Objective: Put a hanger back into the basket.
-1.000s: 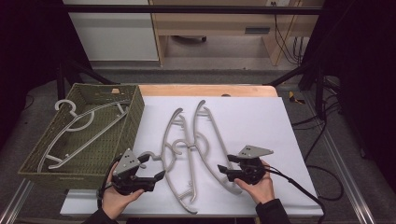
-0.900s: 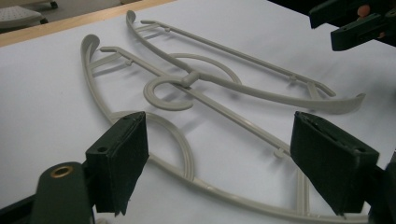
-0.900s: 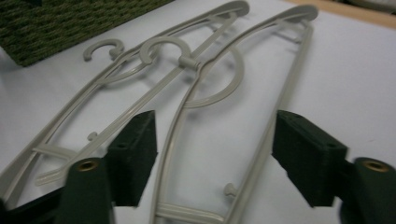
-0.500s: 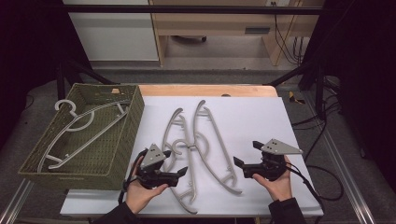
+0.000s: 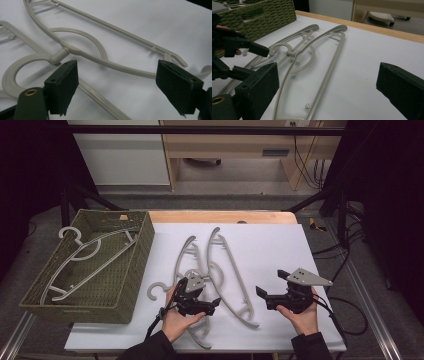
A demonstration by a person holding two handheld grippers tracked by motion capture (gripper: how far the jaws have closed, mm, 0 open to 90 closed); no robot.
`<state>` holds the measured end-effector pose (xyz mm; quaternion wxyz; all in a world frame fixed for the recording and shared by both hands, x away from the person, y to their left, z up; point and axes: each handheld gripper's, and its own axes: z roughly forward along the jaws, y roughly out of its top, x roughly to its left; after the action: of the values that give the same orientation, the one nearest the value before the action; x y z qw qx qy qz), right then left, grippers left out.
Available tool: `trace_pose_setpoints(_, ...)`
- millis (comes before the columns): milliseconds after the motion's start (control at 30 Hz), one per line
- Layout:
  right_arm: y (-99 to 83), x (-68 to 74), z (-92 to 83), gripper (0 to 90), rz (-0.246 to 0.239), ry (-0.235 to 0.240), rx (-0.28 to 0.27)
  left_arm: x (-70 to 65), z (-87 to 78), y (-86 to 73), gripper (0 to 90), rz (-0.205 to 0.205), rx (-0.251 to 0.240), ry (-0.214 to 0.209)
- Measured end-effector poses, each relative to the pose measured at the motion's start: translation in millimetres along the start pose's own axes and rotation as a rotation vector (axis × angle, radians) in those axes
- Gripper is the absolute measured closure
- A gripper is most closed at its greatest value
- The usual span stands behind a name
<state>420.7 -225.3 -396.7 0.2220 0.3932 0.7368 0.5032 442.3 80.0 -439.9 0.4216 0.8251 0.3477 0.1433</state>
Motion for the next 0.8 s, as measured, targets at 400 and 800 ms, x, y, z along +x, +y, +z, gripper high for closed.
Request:
trace_pose_setpoints(400,0.5,-0.9,-1.8,4.4,0.003,-0.006,0.003,-9.1,40.3,6.7,19.8,-0.029,0.071,0.041)
trace_pose_setpoints(800,0.1,-0.6,-0.8,4.5,0.003,-0.003,0.005,-9.5,57.2,1.1,18.7,-0.037,0.112,0.064)
